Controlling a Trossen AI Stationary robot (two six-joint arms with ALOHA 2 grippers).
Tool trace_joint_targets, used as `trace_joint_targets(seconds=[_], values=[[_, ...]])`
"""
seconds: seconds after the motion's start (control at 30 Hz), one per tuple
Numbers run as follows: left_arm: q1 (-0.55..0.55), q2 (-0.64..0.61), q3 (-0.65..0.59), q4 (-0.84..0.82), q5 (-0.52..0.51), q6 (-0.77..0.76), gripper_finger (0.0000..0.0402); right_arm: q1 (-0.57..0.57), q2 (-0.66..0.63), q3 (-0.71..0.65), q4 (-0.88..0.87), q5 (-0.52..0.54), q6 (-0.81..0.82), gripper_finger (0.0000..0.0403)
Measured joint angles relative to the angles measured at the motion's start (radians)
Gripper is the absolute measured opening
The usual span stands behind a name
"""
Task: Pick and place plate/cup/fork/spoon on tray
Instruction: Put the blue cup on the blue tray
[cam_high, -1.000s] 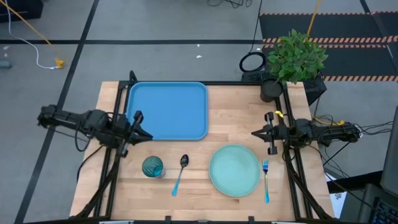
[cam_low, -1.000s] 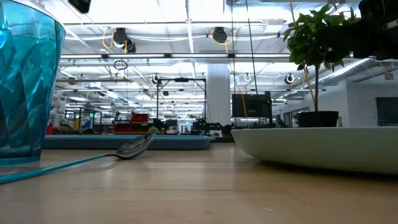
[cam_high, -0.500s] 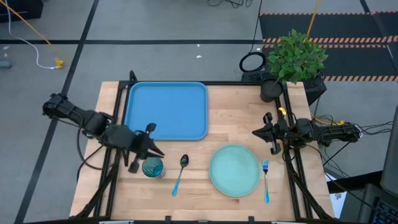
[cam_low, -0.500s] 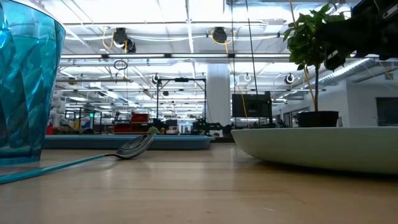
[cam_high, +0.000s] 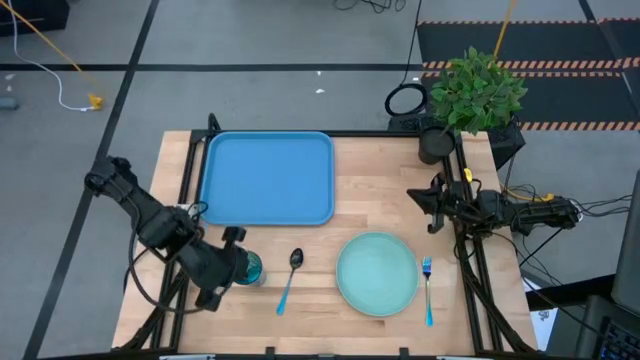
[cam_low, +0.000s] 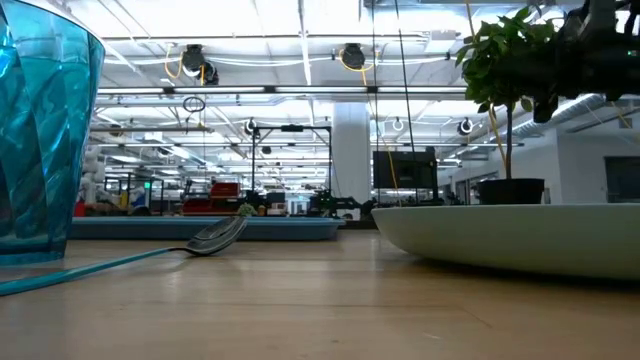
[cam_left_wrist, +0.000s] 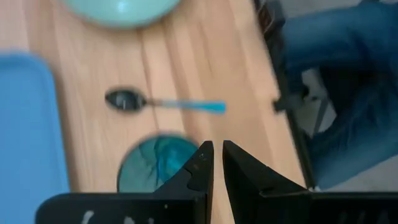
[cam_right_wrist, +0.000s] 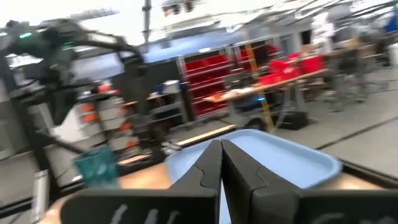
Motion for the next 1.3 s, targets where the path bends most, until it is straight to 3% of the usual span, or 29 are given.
trace_joint_targets(seconds=[0.13, 0.3, 0.63, 0.83, 1.07, 1.3], values=[[-0.033, 0.012, -0.031, -0.068, 0.001, -0.083, 0.0037, 0.0, 0.0, 0.0, 0.005, 0.024, -0.017, 0.0], [-0.068, 0.013, -0.083, -0.026, 0.01, -0.131, 0.0043, 0.0, 0.0, 0.0, 0.045, 0.021, -0.058, 0.0], [-0.081, 0.013, -0.238, 0.062, 0.005, -0.173, 0.0154, 0.0, 0.0, 0.0, 0.12, 0.02, -0.115, 0.0], [-0.081, 0.013, -0.292, 0.08, -0.009, -0.15, 0.0178, 0.0, 0.0, 0.0, 0.119, 0.021, -0.136, 0.0], [-0.08, 0.013, -0.327, 0.082, -0.03, -0.06, 0.0141, 0.0, 0.0, 0.0, 0.118, 0.021, -0.126, 0.0], [-0.08, 0.013, -0.327, 0.085, -0.032, 0.007, 0.0038, 0.0, 0.0, 0.0, 0.112, 0.023, -0.106, 0.0]])
